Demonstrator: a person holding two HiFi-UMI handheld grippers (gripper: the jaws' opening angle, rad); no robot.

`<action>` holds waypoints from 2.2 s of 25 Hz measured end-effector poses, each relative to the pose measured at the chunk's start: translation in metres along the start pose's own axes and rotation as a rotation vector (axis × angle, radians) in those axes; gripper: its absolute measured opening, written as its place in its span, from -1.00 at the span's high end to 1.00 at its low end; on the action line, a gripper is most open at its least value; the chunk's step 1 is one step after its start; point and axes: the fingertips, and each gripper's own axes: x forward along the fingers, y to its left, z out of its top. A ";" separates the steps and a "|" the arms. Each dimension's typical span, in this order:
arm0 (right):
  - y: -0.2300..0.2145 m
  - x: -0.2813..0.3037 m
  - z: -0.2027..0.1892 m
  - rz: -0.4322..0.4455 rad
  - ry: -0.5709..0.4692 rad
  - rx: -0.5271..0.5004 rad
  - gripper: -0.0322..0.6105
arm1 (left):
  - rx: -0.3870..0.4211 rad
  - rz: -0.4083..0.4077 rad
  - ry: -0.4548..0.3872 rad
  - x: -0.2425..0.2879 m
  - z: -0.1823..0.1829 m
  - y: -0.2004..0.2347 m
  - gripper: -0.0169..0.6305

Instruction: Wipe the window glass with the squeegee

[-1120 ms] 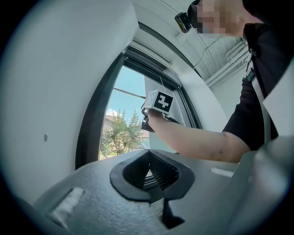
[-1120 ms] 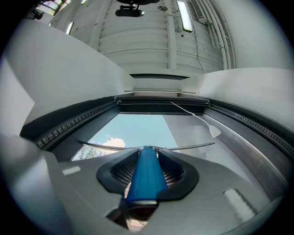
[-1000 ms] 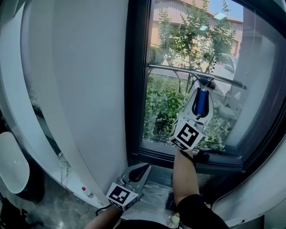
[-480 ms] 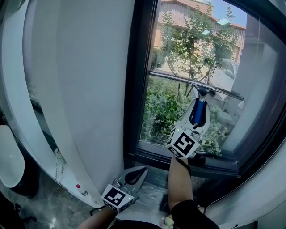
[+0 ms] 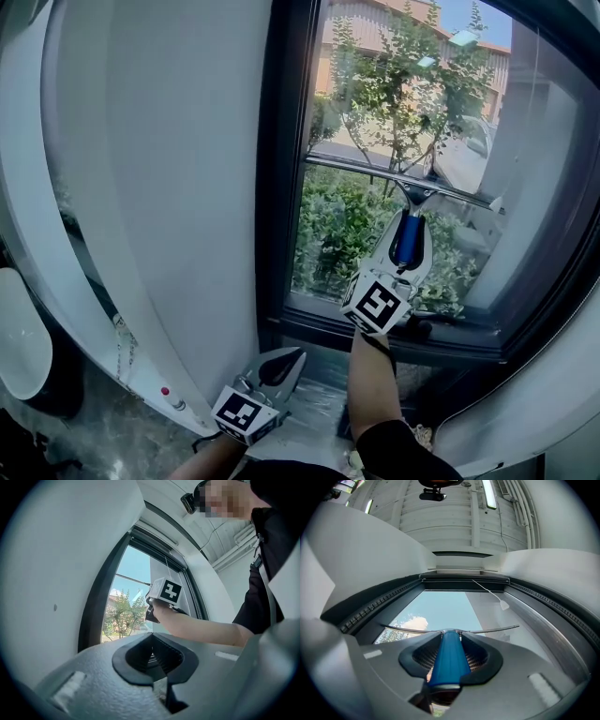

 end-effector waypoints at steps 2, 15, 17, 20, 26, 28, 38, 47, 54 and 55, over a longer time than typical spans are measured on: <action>0.000 -0.003 -0.003 0.001 0.005 -0.001 0.50 | -0.004 0.001 -0.004 0.000 -0.001 0.001 0.95; 0.002 -0.022 -0.014 0.006 0.039 -0.021 0.50 | -0.037 -0.001 -0.005 -0.003 -0.007 0.005 0.95; 0.002 -0.026 -0.018 0.006 0.046 -0.020 0.50 | -0.037 0.001 -0.007 -0.004 -0.010 0.005 0.95; 0.001 -0.031 -0.021 0.008 0.051 -0.028 0.50 | -0.037 0.002 -0.002 -0.005 -0.013 0.004 0.95; 0.002 -0.039 -0.026 0.012 0.072 -0.030 0.50 | -0.043 0.013 0.018 -0.010 -0.018 0.004 0.95; 0.002 -0.041 -0.027 0.012 0.077 -0.037 0.50 | -0.041 0.014 0.015 -0.010 -0.019 0.003 0.95; 0.002 -0.053 -0.036 0.008 0.102 -0.038 0.50 | -0.041 0.024 0.035 -0.018 -0.026 0.004 0.95; 0.005 -0.062 -0.042 0.005 0.121 -0.037 0.50 | -0.037 0.002 0.043 -0.017 -0.028 0.004 0.95; 0.005 -0.072 -0.052 0.013 0.146 -0.047 0.50 | -0.032 -0.010 0.042 -0.018 -0.029 0.002 0.95; 0.006 -0.074 -0.054 0.012 0.154 -0.047 0.50 | -0.029 -0.010 0.042 -0.019 -0.028 0.003 0.95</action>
